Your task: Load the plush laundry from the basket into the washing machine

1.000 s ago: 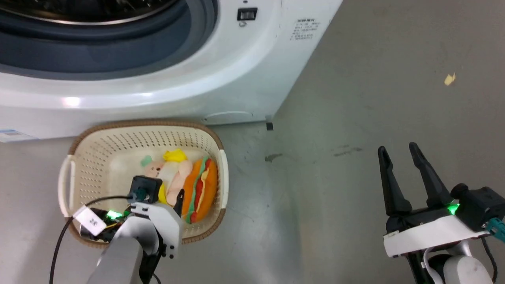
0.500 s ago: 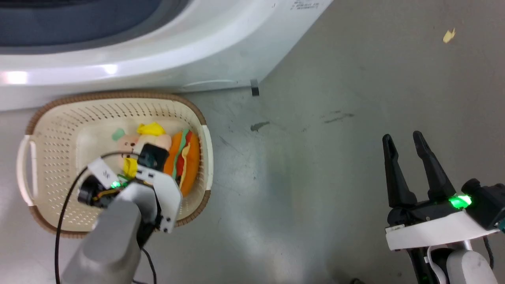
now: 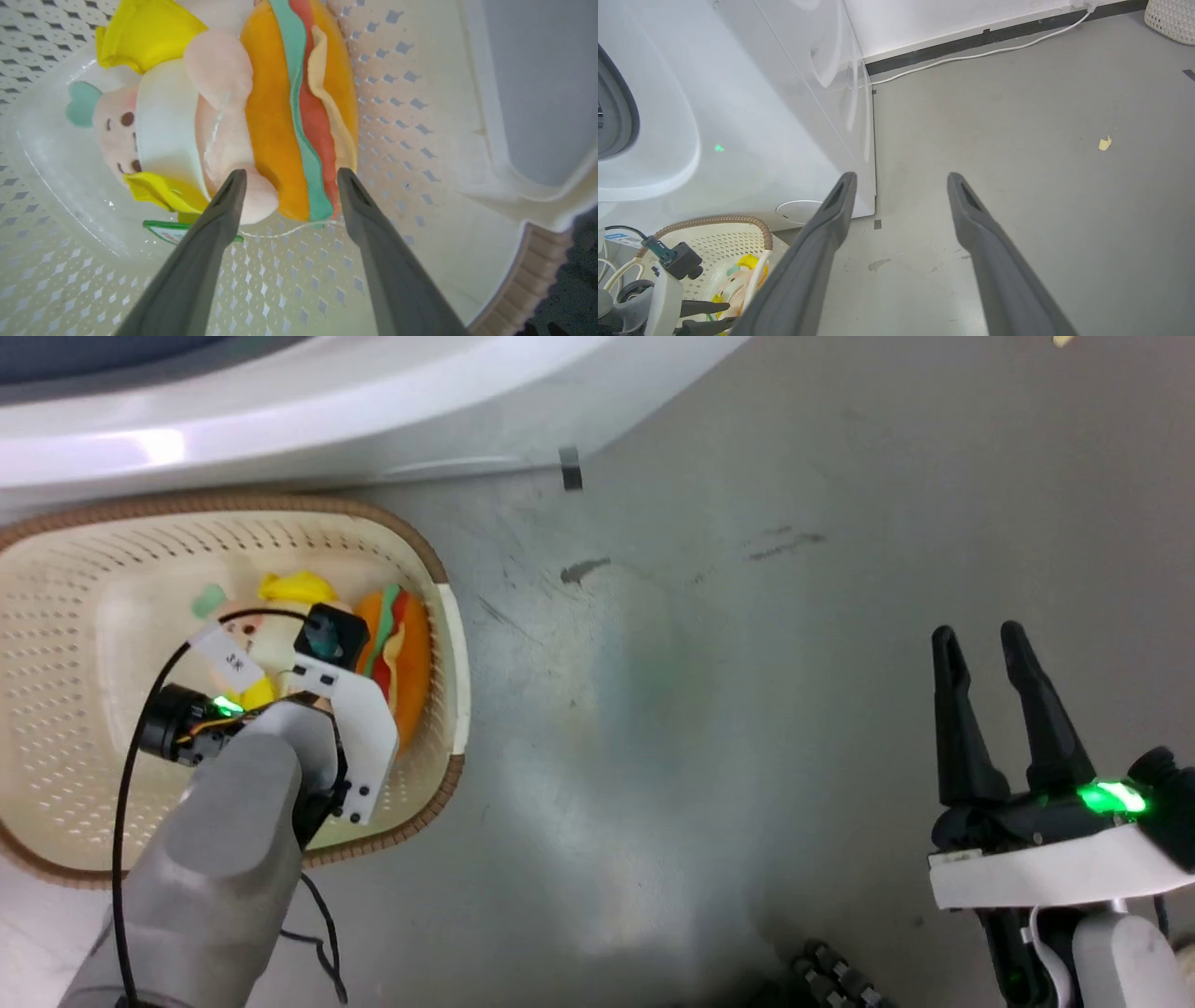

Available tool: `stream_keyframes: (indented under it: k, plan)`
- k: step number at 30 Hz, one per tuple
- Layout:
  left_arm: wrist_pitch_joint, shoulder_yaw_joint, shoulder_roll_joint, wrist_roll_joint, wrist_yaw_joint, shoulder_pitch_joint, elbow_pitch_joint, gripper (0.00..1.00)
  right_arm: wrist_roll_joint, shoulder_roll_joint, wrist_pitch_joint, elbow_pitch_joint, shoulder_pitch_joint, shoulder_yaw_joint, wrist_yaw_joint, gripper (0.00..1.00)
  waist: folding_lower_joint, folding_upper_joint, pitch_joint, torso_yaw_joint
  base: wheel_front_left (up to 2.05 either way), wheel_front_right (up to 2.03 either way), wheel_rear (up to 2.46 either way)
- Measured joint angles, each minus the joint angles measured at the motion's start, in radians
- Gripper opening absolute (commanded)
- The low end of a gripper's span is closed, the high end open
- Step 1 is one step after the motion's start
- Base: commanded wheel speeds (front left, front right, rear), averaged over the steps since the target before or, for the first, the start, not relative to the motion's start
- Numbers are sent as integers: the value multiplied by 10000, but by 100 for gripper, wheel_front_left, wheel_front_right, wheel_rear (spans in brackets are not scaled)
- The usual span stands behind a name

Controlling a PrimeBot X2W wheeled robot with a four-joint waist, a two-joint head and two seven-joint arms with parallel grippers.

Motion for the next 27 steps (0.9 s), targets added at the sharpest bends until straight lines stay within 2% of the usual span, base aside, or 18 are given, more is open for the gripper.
stream_keyframes:
  k: [11, 13, 21, 27]
  plan:
    - [222, -752, 242, -337, -113, -1071, 1187, 100, 587, 0, -211, -146, -163, -67, 0, 100, 0, 0, 1018, -297, 0, 0, 0]
    - [215, -821, 291, -449, -98, -1254, 1417, 0, 654, 0, -270, -157, -259, -61, 0, 100, 0, 0, 1189, -356, 0, 0, 0]
    - [-81, -1037, 625, -928, -23, -1765, 2243, 0, 980, 0, -426, -165, -674, 113, 0, 100, -1, 0, 1587, -773, 0, 0, 0]
    - [-738, -953, 830, -1628, 15, -1837, 2892, 0, 1141, 0, -535, -33, -1266, 295, 0, 100, -1, 0, 1431, -1178, 0, 0, 0]
